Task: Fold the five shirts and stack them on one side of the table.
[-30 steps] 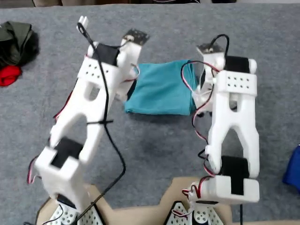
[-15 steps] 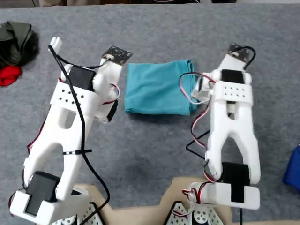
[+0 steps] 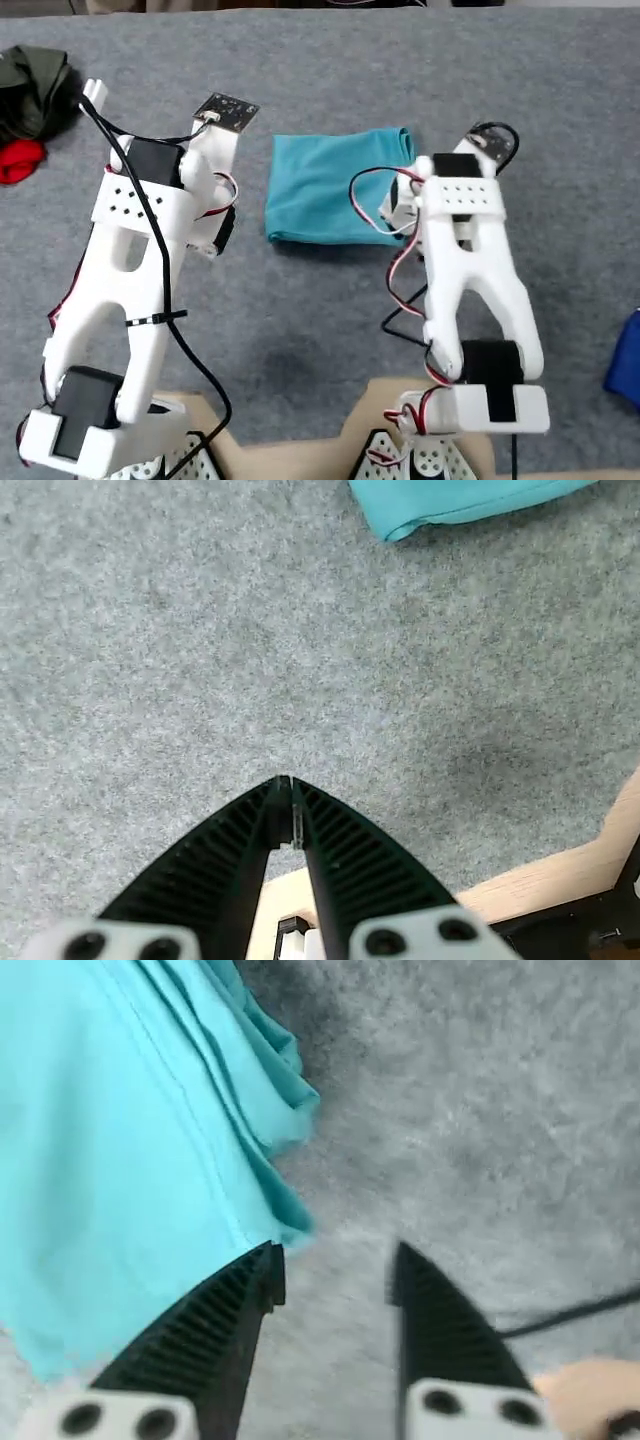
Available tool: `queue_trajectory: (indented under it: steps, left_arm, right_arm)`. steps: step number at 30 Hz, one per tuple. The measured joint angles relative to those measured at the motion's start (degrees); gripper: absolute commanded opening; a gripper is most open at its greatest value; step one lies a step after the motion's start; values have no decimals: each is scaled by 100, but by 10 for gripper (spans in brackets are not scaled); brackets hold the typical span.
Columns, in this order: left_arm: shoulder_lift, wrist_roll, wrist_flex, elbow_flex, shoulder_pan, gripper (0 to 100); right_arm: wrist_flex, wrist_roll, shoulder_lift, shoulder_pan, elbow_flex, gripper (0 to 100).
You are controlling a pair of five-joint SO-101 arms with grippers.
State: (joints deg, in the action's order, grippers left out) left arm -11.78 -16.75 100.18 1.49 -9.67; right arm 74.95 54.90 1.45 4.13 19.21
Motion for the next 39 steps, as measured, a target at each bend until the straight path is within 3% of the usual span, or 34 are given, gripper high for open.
queue_trajectory:
  steps: [6, 14, 21, 39]
  left_arm:
    - [0, 0, 0, 0, 0, 19]
    - [-9, 0, 0, 18, 193, 19]
    - [-9, 0, 0, 18, 229, 19]
    - [-9, -18, 0, 18, 220, 19]
  right_arm:
    - [-1134, 985, -554, 220, 0, 350]
    - [-2699, 1512, -1626, 229, -26, 317]
    - [-2681, 1530, -2207, 185, -369, 56]
    - [-2207, 1398, -2057, -26, -624, 4]
